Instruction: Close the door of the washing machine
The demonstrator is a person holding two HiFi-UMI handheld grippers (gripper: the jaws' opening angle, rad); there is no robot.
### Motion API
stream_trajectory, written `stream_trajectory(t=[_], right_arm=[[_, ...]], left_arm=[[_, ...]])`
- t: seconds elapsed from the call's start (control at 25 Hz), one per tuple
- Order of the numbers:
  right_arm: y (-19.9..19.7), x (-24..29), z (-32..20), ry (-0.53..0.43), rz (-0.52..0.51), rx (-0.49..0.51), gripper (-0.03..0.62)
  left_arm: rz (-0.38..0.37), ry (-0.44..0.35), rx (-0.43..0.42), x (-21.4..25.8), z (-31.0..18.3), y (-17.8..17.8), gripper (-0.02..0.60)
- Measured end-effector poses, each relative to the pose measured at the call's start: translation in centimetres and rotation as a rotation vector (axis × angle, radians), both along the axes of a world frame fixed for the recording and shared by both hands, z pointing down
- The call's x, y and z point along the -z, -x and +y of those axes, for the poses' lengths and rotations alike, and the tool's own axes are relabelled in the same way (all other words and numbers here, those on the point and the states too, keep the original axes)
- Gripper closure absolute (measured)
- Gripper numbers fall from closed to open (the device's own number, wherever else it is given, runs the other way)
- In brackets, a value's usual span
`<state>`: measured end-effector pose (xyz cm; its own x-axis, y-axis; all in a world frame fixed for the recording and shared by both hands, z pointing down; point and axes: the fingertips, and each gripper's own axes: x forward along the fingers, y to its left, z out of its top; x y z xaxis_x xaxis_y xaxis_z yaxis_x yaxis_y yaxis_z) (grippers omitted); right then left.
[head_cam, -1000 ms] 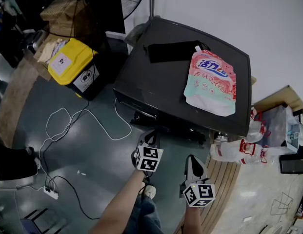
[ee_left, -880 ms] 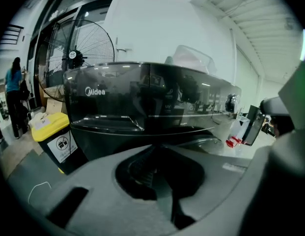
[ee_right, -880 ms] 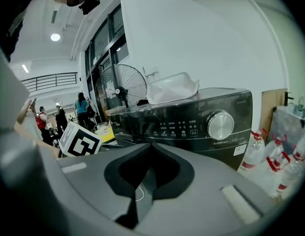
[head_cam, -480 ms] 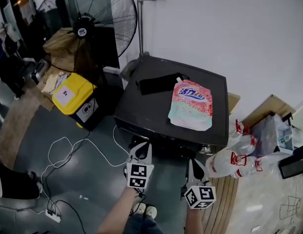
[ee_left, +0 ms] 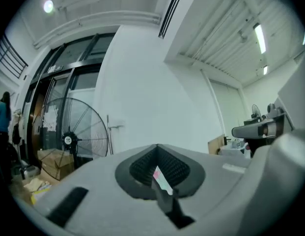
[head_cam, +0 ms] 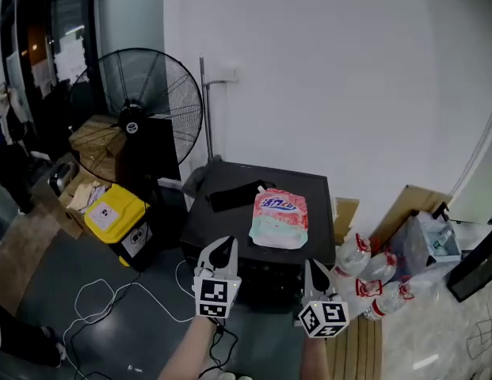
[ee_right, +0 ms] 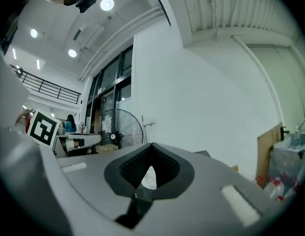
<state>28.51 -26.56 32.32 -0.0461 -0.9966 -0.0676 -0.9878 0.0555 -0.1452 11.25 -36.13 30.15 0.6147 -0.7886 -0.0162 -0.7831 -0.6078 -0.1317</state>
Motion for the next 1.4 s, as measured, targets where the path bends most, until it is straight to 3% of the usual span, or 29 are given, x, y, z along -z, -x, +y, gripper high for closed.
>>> stream_trajectory(t=[0.28, 1.4], right_arm=[[-1.1, 5.9, 1.0, -0.115, 0.028, -0.011, 0.583], [1.0, 5.7, 2.0, -0.08, 0.053, -0.001, 0.585]], left_arm=[[0.015, -0.127, -0.027, 6.2, 2.3, -1.1, 0.575], [-0.01, -0.084, -0.033, 4.6, 4.5, 0.6, 0.575]])
